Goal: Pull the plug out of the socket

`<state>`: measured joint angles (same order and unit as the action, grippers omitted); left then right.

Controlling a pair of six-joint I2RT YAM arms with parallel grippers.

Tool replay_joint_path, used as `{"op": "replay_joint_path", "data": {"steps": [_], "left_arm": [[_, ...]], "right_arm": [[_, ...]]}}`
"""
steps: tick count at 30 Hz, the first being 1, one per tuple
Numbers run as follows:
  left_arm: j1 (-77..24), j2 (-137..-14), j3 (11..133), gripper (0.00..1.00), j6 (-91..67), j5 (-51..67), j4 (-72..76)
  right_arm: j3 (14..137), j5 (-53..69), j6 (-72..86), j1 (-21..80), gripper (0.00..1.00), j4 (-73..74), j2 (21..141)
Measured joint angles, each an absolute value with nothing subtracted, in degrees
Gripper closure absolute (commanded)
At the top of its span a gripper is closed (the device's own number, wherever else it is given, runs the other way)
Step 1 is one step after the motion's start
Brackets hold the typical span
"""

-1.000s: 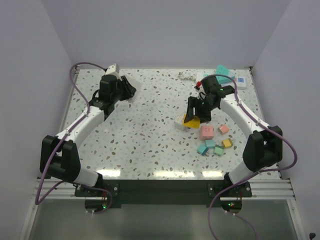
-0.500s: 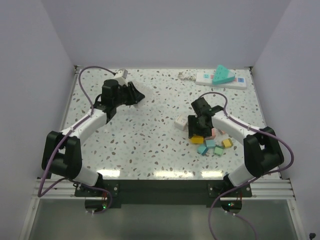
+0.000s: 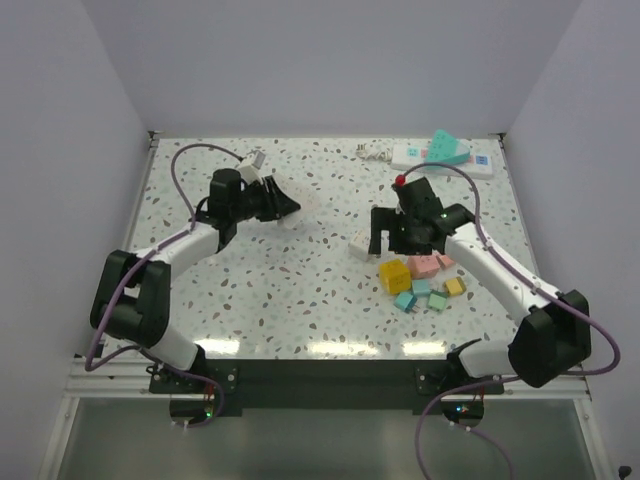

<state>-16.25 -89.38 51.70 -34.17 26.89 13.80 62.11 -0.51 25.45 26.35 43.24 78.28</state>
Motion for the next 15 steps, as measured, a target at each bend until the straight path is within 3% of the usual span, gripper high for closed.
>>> {"op": "replay_joint_path", "data": {"steps": [6,12,15], "left_arm": [[-16.4,-92.2,51.6,1.0,-38.6,41.1,24.1],[-16.9,-94.0,51.6,1.0,-38.8,57.3,27.0],[-17.0,-94.0,51.6,1.0,-37.8,63.4,27.2]], "right_arm": [[70.0,9.4,23.3,26.2,0.02,38.0,77.5],[78.5,19.3,18.2,25.2,0.02,35.2,86.9],[82.6,26.8,14.9,24.7,0.08,36.0,91.4]]}}
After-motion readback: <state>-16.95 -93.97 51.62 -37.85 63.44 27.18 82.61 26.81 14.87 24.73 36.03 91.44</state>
